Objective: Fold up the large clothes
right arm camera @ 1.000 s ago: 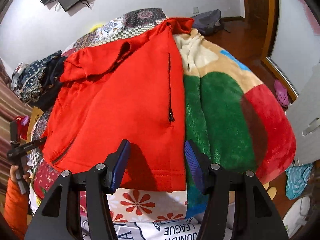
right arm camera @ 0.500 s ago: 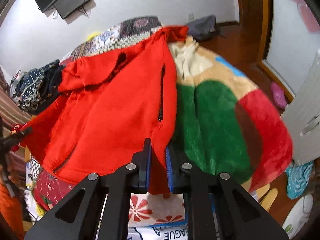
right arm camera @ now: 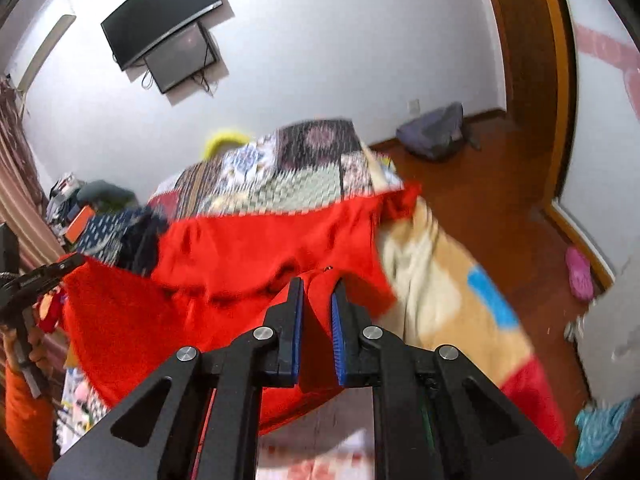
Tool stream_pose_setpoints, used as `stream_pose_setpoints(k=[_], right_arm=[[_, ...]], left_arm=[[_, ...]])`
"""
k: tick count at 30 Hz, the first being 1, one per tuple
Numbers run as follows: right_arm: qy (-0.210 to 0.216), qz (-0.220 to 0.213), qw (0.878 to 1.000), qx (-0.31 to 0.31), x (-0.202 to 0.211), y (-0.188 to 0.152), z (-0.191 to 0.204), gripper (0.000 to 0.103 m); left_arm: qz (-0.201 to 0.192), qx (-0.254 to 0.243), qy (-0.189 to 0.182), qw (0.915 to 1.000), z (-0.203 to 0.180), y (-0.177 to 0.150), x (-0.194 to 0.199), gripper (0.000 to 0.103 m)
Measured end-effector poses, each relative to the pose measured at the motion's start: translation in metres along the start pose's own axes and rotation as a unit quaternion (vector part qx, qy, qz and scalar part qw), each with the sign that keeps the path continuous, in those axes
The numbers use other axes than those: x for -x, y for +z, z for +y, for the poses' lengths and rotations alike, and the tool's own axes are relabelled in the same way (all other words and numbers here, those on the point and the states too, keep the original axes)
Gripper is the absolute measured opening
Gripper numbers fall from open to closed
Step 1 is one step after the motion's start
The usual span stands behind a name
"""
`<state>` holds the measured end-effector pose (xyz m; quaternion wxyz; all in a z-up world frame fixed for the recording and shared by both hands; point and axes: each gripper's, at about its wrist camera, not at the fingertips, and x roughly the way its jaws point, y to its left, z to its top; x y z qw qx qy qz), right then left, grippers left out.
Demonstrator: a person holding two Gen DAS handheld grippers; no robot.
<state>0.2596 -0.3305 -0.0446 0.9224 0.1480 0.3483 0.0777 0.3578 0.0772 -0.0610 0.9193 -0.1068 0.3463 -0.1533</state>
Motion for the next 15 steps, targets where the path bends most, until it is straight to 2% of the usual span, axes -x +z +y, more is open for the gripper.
stream_pose_setpoints(k=[4, 8, 12, 15], right_arm=[[-0.029, -0.019, 0.999, 0.004, -0.03, 0.044, -0.005, 0.011], [-0.066, -0.016, 0.998, 0.007, -0.079, 0.086, -0.014, 0.011], [-0.09, 0.009, 0.996, -0.008, -0.137, 0.109, -0.029, 0.011], [-0.093, 0.037, 0.995, -0.017, -0.168, 0.11, -0.038, 0.012]], left_arm=[[-0.017, 0.021, 0.025, 0.9993, 0.01, 0.041, -0.024, 0.007], [-0.018, 0.037, 0.077, 0.9962, 0.024, 0.084, -0.074, 0.006], [-0.003, 0.063, 0.112, 0.9917, 0.042, 0.113, -0.129, 0.006], [0.031, 0.07, 0.128, 0.9888, 0.056, 0.118, -0.18, 0.007]])
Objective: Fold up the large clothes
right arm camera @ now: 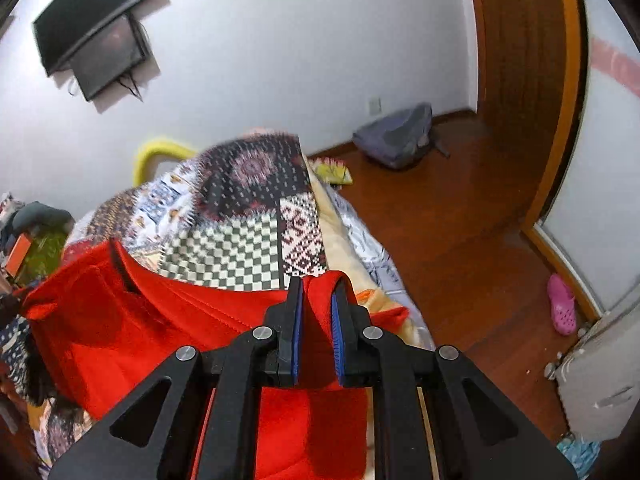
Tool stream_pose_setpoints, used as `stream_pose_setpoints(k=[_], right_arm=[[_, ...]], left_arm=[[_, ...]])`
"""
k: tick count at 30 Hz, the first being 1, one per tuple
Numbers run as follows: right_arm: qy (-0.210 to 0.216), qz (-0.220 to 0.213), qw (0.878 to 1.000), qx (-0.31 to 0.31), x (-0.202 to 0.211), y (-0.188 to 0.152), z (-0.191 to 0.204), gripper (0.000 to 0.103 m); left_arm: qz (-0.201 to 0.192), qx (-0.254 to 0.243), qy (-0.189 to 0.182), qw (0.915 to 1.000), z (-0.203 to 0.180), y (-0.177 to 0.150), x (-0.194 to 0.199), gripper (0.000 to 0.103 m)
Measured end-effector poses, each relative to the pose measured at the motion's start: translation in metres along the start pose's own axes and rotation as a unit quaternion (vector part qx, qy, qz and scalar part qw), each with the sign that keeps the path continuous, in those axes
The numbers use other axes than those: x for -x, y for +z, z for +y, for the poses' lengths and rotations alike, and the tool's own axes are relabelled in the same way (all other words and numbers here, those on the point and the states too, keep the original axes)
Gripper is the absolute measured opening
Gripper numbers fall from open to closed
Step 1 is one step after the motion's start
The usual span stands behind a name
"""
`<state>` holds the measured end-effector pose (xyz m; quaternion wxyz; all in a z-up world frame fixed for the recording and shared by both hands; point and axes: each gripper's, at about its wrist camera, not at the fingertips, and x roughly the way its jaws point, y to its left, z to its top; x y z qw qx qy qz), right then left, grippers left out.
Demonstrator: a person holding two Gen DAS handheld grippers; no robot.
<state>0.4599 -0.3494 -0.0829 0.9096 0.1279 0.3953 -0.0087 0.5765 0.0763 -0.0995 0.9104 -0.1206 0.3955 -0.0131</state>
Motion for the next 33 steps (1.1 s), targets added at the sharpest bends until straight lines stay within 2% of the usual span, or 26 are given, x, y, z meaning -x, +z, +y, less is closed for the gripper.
stream_pose_setpoints(k=[4, 7, 9, 10, 14, 16, 19, 23, 27, 29, 33], right_arm=[[-0.016, 0.007, 1.0, 0.005, -0.009, -0.005, 0.002, 0.018], [-0.043, -0.017, 0.999, 0.021, 0.001, -0.005, 0.009, 0.037], [-0.052, -0.041, 0.997, 0.027, 0.012, -0.002, 0.012, 0.051], [-0.053, -0.046, 0.997, 0.025, 0.015, 0.001, 0.012, 0.057], [-0.021, -0.044, 0.999, 0.018, 0.031, 0.003, 0.016, 0.062], [-0.009, -0.032, 0.999, 0.022, 0.031, 0.0, 0.021, 0.067], [0.007, -0.01, 0.999, 0.047, 0.032, -0.012, 0.031, 0.067], [0.021, 0.017, 0.996, 0.084, 0.04, -0.038, 0.039, 0.067], [0.031, 0.036, 0.993, 0.11, 0.053, -0.068, 0.037, 0.068], [0.035, 0.047, 0.992, 0.109, 0.059, -0.084, 0.031, 0.068], [0.046, 0.088, 0.993, 0.066, 0.061, -0.111, 0.012, 0.068]], left_arm=[[0.033, -0.005, 0.026, 0.9991, -0.002, -0.008, -0.038, 0.01], [0.041, -0.017, 0.028, 0.9986, -0.007, -0.013, -0.043, 0.031], [0.041, -0.014, 0.017, 0.9989, -0.011, -0.014, -0.038, 0.053], [0.034, -0.01, 0.013, 0.9993, -0.012, -0.013, -0.032, 0.056], [0.018, -0.013, 0.002, 0.9997, -0.019, -0.012, -0.017, 0.061], [0.019, -0.021, 0.002, 0.9996, -0.023, -0.017, -0.01, 0.062], [0.032, -0.052, 0.008, 0.9981, -0.031, -0.034, -0.004, 0.062], [0.063, -0.071, -0.011, 0.9954, -0.032, -0.069, 0.004, 0.063], [0.087, -0.069, -0.03, 0.9934, -0.023, -0.109, 0.016, 0.065], [0.092, -0.062, -0.036, 0.9932, -0.017, -0.126, 0.021, 0.067], [0.104, -0.03, -0.038, 0.9934, 0.009, -0.165, 0.026, 0.068]])
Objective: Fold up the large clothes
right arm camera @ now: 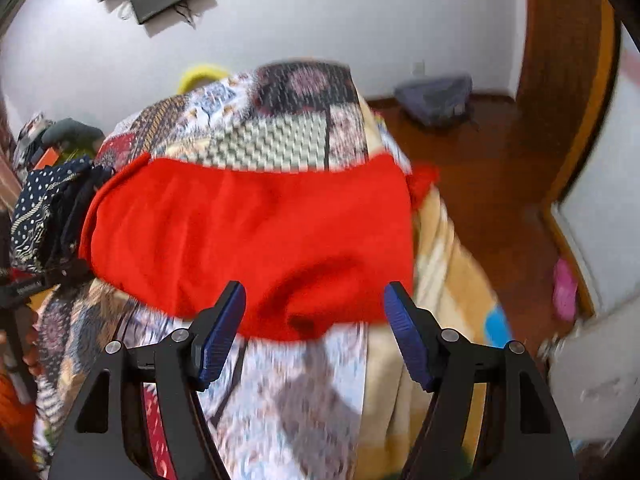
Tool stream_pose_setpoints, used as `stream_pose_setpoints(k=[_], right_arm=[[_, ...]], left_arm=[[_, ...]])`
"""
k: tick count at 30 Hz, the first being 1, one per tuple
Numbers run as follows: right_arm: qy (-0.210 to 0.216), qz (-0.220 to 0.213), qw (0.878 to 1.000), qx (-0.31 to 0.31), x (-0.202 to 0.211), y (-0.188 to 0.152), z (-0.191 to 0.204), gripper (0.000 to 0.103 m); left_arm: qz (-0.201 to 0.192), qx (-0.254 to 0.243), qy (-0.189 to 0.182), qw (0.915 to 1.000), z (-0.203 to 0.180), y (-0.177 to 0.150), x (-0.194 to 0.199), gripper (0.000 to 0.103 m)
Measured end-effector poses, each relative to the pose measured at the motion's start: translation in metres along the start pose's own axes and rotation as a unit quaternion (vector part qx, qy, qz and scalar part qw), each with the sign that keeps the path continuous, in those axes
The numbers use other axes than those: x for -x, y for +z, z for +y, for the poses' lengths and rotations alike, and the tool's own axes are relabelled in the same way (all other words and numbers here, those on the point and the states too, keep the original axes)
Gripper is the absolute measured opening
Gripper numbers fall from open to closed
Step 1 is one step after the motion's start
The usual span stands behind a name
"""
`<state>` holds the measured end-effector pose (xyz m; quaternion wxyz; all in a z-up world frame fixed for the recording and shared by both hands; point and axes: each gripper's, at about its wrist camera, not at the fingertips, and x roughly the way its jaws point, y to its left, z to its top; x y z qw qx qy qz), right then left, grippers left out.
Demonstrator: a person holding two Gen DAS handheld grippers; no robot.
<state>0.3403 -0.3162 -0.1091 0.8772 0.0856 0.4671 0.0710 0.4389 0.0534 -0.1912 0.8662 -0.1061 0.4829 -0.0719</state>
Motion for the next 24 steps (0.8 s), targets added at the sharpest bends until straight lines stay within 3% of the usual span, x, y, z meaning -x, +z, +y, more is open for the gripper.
stream_pose_setpoints(k=[4, 9, 17, 19, 21, 24], right_arm=[[0.034, 0.047, 0.996, -0.07, -0.015, -0.022, -0.018, 0.068], [0.041, 0.066, 0.99, -0.114, -0.033, -0.025, -0.025, 0.068], [0.079, 0.081, 0.978, -0.177, -0.063, 0.0, -0.032, 0.071], [0.079, 0.086, 0.974, -0.194, -0.074, 0.002, -0.035, 0.071], [0.075, 0.087, 0.971, -0.209, -0.084, 0.002, -0.038, 0.071], [0.075, 0.072, 0.969, -0.225, -0.087, 0.003, -0.042, 0.071]], left_arm=[[0.02, 0.071, -0.006, 0.9973, 0.034, -0.022, -0.013, 0.069], [0.029, 0.135, -0.043, 0.9895, 0.058, -0.026, -0.027, 0.069], [0.036, 0.172, -0.078, 0.9813, 0.062, 0.004, -0.067, 0.069], [0.031, 0.181, -0.078, 0.98, 0.061, 0.012, -0.076, 0.074], [0.016, 0.178, -0.07, 0.9813, 0.055, 0.018, -0.078, 0.083], [0.003, 0.172, -0.038, 0.9843, 0.043, 0.025, -0.08, 0.085]])
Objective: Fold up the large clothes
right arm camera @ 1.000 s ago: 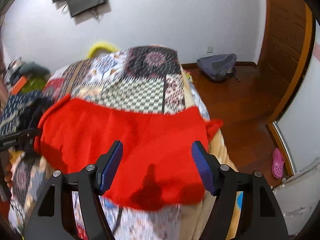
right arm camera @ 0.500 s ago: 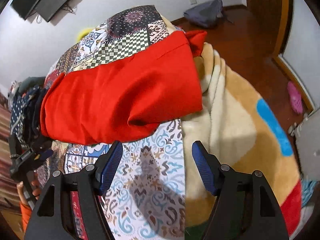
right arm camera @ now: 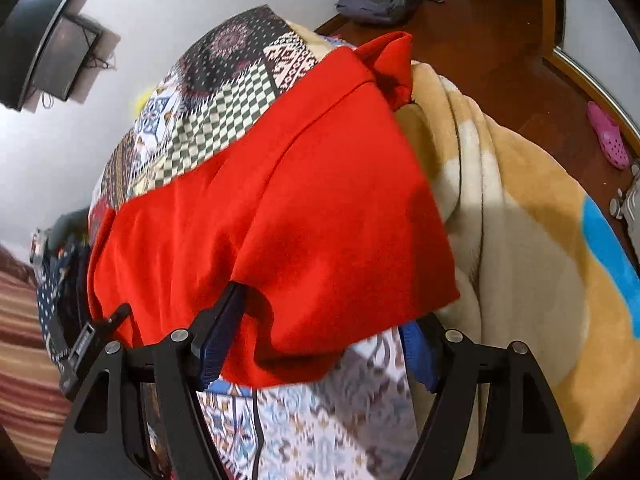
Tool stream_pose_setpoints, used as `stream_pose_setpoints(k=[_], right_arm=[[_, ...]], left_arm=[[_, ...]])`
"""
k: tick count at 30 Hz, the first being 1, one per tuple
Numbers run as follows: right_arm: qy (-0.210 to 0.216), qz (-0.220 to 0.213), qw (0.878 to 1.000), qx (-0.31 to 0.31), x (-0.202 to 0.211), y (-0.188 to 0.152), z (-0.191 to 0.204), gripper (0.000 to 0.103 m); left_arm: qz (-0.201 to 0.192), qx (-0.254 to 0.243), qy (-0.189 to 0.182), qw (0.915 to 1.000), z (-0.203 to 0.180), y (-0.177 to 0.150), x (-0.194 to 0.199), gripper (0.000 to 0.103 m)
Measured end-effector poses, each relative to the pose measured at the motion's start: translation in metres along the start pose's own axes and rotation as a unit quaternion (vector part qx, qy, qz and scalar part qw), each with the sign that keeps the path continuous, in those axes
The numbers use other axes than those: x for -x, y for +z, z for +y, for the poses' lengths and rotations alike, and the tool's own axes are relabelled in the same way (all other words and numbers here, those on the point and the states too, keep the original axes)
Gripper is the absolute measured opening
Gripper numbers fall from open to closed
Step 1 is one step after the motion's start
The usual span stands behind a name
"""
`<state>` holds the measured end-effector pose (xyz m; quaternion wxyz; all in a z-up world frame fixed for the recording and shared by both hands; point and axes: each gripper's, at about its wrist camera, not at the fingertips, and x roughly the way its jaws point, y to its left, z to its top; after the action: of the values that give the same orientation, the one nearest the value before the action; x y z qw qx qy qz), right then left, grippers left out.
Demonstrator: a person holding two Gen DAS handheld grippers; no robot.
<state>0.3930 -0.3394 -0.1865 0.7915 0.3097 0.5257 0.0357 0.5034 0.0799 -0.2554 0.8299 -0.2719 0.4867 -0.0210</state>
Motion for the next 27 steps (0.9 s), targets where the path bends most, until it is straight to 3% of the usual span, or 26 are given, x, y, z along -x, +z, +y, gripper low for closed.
stream_pose_setpoints(k=[3, 4, 8, 9, 12, 18, 22, 27], right_arm=[[-0.001, -0.018, 1.0, -0.002, 0.003, 0.001, 0.0, 0.059], [-0.005, -0.025, 1.0, -0.001, 0.005, 0.0, 0.0, 0.047], [-0.007, -0.044, 0.999, 0.007, 0.022, -0.001, -0.005, 0.014], [-0.003, -0.047, 0.999, 0.011, 0.028, -0.002, -0.005, 0.012], [0.0, -0.066, 0.997, 0.039, 0.048, -0.005, 0.003, 0.008], [0.011, -0.086, 0.991, 0.106, 0.086, -0.024, 0.03, 0.007], [0.016, -0.089, 0.986, 0.141, 0.101, -0.048, 0.042, 0.007], [0.009, -0.081, 0.981, 0.178, 0.11, -0.089, 0.041, 0.007]], left_arm=[[-0.024, -0.007, 0.028, 0.9993, -0.011, -0.003, -0.001, 0.081], [-0.031, -0.005, 0.036, 0.9989, -0.013, -0.005, -0.001, 0.078], [-0.045, -0.01, 0.016, 0.9988, -0.027, -0.005, 0.009, 0.019], [-0.051, -0.018, 0.018, 0.9984, -0.034, -0.007, 0.014, 0.015], [-0.074, -0.059, 0.029, 0.9951, -0.049, -0.017, 0.032, 0.013], [-0.081, -0.102, 0.004, 0.9915, -0.053, -0.042, 0.089, 0.011], [-0.089, -0.106, -0.017, 0.9903, -0.04, -0.066, 0.135, 0.01], [-0.083, -0.099, -0.008, 0.9916, 0.01, -0.119, 0.182, 0.007]])
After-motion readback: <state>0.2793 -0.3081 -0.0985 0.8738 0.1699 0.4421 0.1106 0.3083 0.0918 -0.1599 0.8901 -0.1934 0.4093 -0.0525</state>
